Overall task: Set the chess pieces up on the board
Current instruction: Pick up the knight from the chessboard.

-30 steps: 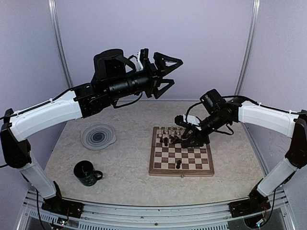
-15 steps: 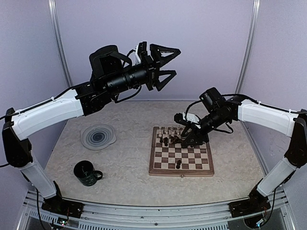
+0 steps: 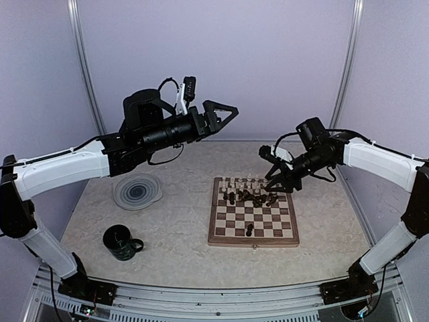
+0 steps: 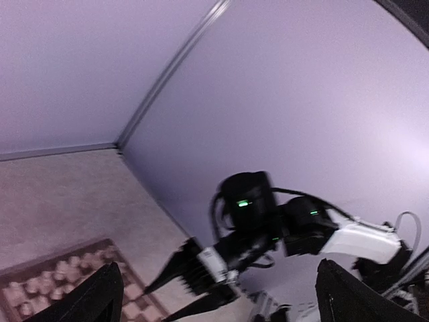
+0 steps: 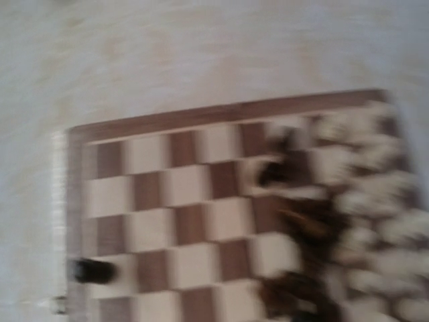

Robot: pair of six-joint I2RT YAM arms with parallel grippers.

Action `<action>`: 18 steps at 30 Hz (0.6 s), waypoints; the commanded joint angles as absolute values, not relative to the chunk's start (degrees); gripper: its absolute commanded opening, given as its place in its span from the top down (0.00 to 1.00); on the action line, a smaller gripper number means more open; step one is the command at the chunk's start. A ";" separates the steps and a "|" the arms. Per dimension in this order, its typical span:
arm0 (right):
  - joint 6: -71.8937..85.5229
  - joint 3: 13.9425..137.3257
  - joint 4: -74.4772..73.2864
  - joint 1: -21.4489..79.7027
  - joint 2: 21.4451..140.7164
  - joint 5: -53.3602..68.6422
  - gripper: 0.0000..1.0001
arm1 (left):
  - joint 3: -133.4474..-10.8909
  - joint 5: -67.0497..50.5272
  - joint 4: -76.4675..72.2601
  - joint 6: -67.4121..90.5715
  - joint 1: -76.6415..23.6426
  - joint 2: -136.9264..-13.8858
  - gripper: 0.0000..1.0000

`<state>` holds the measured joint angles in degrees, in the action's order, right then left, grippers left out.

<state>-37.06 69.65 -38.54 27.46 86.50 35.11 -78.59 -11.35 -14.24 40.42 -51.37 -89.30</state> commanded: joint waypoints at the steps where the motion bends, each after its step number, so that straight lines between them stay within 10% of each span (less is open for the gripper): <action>1: -35.46 65.58 -32.56 22.81 81.74 34.10 0.53 | -76.09 0.41 -1.28 17.05 -47.96 -86.41 0.01; 10: -34.75 58.19 -23.64 21.45 80.64 30.44 0.53 | -60.22 66.70 -23.91 -11.42 -50.69 -90.40 0.01; 14: -33.78 57.45 -22.87 21.53 82.59 32.42 0.53 | -65.92 41.82 -6.08 1.71 -45.80 -91.76 0.04; 18: -33.92 56.39 -21.50 21.52 83.13 30.23 0.54 | -66.70 16.77 -2.99 2.90 -44.17 -90.90 0.43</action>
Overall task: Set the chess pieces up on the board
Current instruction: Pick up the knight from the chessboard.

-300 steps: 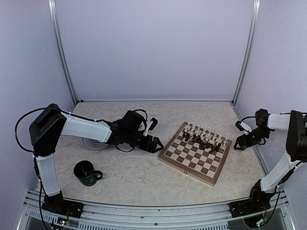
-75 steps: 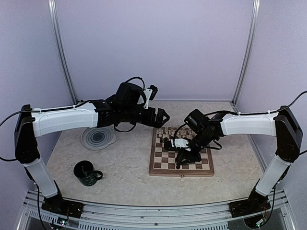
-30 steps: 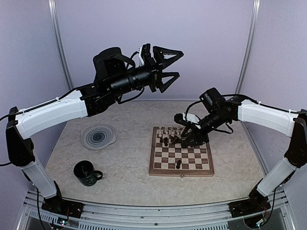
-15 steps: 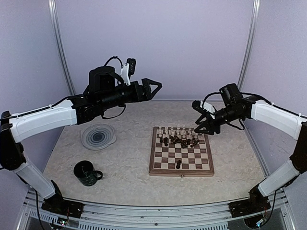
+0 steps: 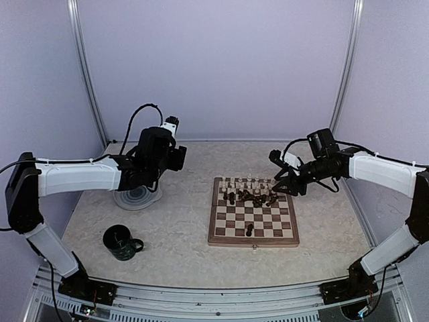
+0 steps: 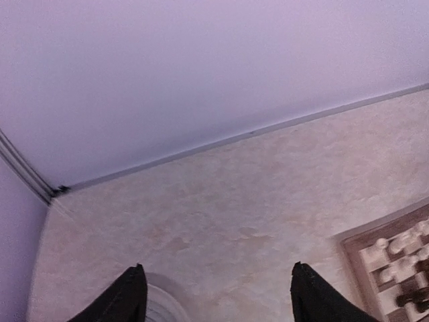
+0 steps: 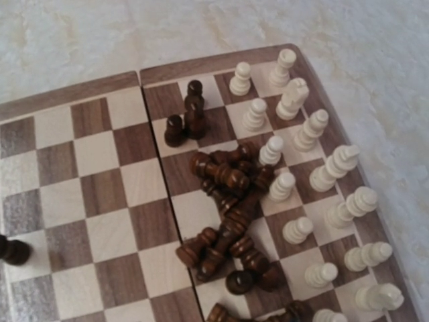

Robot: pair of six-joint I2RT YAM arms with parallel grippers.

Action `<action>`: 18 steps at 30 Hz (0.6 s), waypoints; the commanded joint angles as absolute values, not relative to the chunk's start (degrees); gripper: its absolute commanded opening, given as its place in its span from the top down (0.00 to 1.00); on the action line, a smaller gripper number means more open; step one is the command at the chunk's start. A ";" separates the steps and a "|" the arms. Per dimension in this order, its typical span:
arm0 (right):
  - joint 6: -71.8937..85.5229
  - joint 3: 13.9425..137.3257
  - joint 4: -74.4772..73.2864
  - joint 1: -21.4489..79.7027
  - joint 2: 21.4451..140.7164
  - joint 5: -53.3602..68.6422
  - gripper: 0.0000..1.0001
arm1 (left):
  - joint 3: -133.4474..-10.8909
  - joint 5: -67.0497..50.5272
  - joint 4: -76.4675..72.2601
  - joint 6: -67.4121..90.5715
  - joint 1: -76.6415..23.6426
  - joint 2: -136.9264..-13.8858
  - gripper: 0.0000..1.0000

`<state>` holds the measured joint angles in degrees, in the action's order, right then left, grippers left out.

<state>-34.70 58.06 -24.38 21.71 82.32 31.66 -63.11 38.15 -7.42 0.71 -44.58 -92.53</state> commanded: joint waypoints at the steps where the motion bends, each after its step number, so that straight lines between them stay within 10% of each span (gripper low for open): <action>1: -34.07 55.97 -21.23 21.53 83.04 29.92 0.54 | -69.23 10.52 -0.71 3.57 -43.94 -92.45 0.63; 18: -36.80 53.25 -19.22 21.66 81.30 23.77 0.56 | -93.24 -9.89 21.75 4.63 -49.01 -117.67 0.72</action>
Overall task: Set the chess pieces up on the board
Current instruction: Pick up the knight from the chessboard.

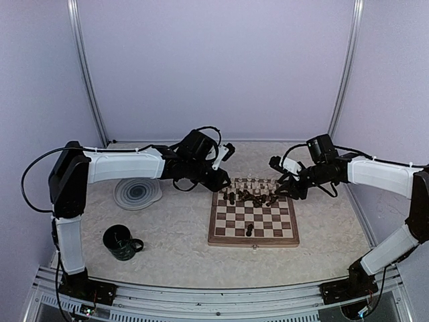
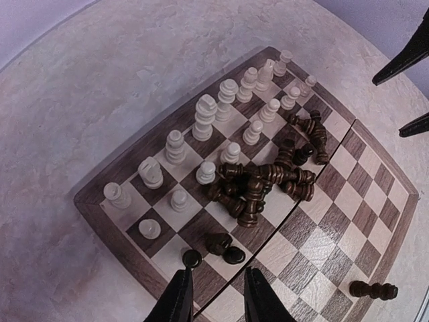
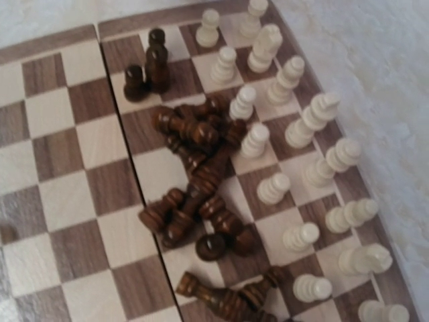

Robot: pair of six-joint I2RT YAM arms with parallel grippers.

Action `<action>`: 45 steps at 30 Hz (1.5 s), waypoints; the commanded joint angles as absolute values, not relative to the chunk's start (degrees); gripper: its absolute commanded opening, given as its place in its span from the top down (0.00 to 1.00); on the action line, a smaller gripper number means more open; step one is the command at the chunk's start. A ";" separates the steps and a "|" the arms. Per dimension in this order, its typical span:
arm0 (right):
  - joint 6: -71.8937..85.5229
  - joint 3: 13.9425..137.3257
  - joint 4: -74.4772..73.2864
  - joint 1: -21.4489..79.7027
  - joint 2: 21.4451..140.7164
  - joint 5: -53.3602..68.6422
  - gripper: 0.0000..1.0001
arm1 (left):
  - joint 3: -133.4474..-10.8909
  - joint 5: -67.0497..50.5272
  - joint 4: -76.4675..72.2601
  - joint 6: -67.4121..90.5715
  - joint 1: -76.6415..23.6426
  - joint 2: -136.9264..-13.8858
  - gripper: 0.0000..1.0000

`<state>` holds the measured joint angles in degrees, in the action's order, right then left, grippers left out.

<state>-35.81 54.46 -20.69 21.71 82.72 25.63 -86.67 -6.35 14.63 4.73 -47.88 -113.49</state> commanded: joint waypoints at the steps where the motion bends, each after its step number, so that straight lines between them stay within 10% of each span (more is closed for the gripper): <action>1: -36.82 53.14 -19.18 21.62 81.08 23.77 0.56 | -94.63 -9.00 22.63 4.19 -49.61 -118.61 0.72; 45: -38.23 51.77 -19.04 22.02 80.33 22.75 0.56 | -111.75 2.34 35.71 5.62 -51.68 -132.63 0.76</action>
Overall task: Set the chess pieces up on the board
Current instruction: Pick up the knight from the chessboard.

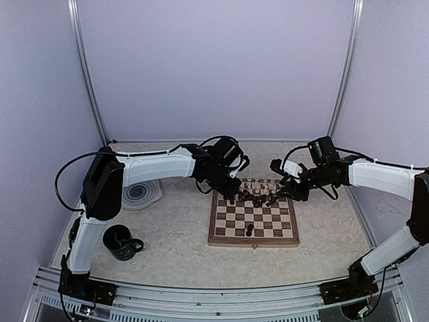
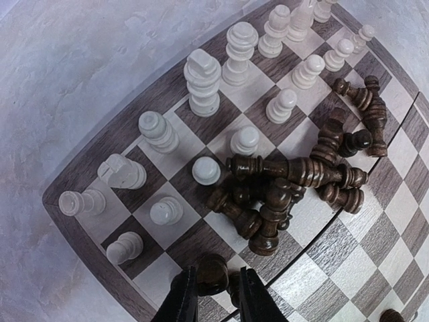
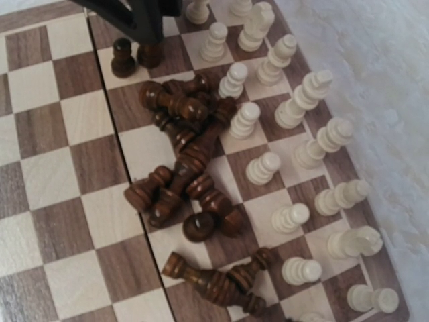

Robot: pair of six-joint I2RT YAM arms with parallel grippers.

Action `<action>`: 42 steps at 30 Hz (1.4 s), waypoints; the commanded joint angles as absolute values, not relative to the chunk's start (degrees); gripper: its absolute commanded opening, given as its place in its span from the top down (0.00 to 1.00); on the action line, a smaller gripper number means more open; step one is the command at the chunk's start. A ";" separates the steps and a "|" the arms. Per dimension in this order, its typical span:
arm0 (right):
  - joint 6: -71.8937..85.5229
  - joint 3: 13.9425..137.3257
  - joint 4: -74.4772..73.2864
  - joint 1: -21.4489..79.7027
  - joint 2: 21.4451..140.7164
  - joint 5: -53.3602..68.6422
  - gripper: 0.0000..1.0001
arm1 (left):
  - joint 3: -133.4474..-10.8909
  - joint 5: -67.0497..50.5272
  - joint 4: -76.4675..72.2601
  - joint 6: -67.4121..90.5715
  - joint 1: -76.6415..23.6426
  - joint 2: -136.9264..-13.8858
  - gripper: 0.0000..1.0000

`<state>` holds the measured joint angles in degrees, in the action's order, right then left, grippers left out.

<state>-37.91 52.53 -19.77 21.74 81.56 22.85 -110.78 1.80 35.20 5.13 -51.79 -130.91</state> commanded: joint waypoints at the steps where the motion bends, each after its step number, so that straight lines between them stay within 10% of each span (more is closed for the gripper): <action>1: -38.19 51.77 -18.99 22.06 80.40 22.74 0.56 | -111.71 2.33 35.69 5.62 -51.64 -132.58 0.77; 11: -38.22 51.85 -19.07 22.19 80.76 22.64 0.56 | -109.60 2.42 33.16 5.80 -51.85 -129.54 0.72; 16: -38.10 51.86 -19.19 22.21 81.02 22.69 0.56 | -109.16 3.71 32.92 5.28 -51.65 -128.59 0.50; 42: -38.07 52.12 -19.34 22.77 82.22 22.37 0.56 | -107.24 2.69 33.48 6.18 -51.74 -125.39 0.84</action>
<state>-37.93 52.53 -19.77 22.17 81.60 22.76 -107.63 2.79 33.98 6.20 -51.09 -130.10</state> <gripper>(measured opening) 0.436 0.185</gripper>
